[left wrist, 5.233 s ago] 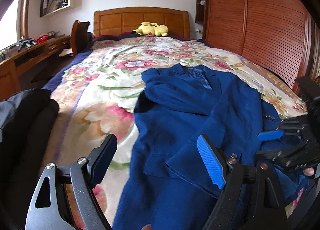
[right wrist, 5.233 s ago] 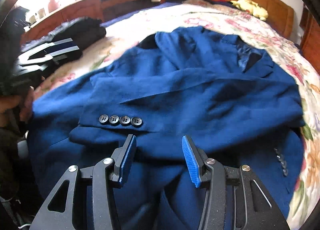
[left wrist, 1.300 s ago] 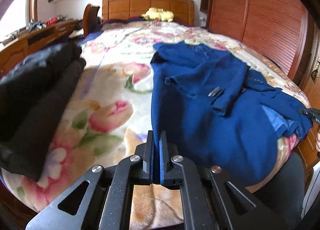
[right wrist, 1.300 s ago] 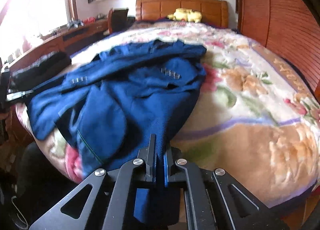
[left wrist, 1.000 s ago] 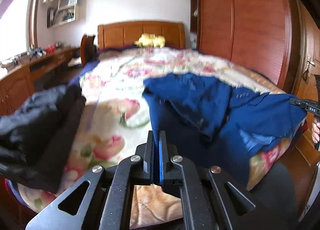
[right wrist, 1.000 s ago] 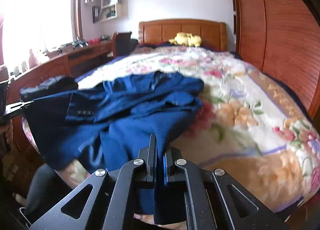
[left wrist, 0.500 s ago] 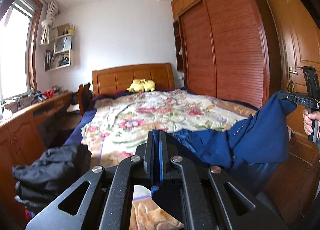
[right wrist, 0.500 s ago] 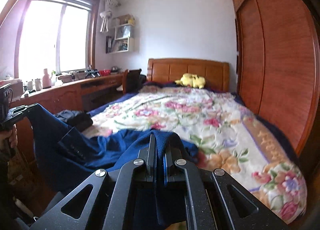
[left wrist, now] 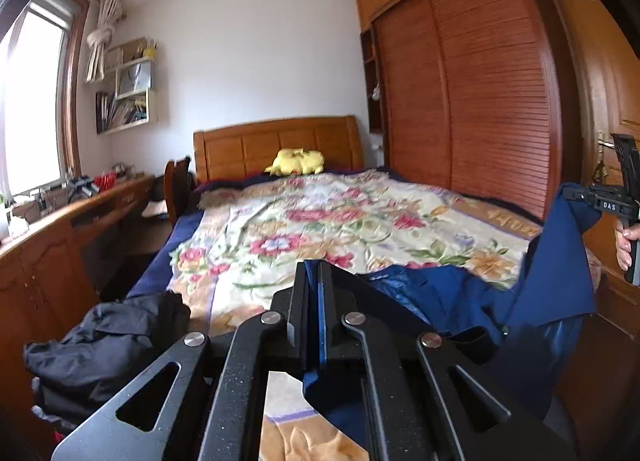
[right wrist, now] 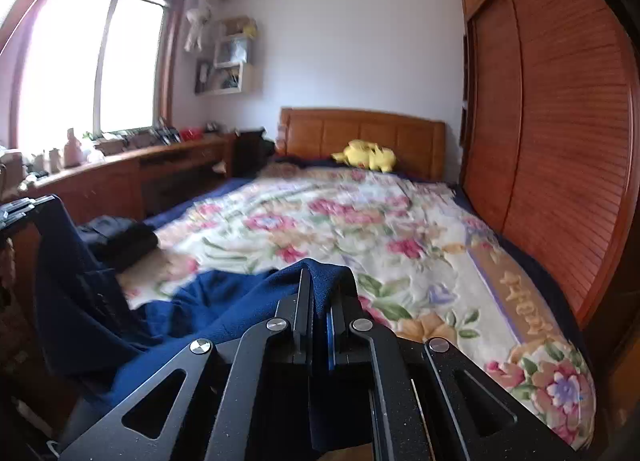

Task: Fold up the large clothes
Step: 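Lift the hem with both tools and fold it toward the collar, then open the left tool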

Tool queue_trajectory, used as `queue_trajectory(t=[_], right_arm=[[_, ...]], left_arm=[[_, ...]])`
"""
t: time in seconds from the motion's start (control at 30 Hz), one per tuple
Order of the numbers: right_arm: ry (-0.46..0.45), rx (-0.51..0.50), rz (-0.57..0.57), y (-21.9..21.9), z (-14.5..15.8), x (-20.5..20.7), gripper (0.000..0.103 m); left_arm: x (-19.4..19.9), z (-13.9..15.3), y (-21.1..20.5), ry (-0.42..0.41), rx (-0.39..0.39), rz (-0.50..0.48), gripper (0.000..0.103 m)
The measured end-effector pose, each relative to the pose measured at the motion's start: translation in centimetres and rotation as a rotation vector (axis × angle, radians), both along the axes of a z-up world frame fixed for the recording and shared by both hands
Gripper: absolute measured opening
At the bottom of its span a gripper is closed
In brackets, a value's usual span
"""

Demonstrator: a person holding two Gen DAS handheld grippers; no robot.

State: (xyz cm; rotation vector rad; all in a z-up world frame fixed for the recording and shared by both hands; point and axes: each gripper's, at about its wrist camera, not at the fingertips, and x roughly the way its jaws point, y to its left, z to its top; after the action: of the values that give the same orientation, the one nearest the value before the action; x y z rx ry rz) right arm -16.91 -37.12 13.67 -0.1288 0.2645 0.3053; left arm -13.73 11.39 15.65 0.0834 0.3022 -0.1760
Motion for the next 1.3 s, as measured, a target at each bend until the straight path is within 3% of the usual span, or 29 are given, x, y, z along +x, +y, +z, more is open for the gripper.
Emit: queue_trajectory(t=[0.27, 0.5, 0.63, 0.9, 1.1, 1.2, 1.3], right_arm=[[0.07, -0.016, -0.043, -0.2, -2.2, 9.2, 0.004], [0.101, -0.001, -0.092, 0.5, -1.4, 16.9, 0.004], [0.116, -0.024, -0.108, 1.3, -1.9, 21.3, 0.004], [0.175, -0.104, -0.147, 3.5, -3.9, 27.9, 0.004], [0.312, -0.141, -0.161, 4.4, -6.2, 32.4, 0.004], [0.368, -0.157, -0.161, 4.8, -6.9, 33.4, 0.008], [0.397, -0.158, -0.157, 4.9, -6.6, 33.4, 0.018]], left_arm=[[8.8, -3.1, 0.6, 0.076, -0.025, 0.054, 0.004], [16.8, -4.8, 0.9, 0.133, -0.047, 0.094, 0.004], [20.9, -5.9, 0.4, 0.155, -0.015, 0.119, 0.004], [27.2, -8.6, -0.4, 0.206, 0.013, 0.138, 0.004], [29.9, -11.3, -0.9, 0.3, 0.055, 0.147, 0.004], [29.6, -12.3, -0.9, 0.321, 0.057, 0.126, 0.013], [28.3, -12.4, -0.7, 0.321, 0.024, 0.101, 0.037]])
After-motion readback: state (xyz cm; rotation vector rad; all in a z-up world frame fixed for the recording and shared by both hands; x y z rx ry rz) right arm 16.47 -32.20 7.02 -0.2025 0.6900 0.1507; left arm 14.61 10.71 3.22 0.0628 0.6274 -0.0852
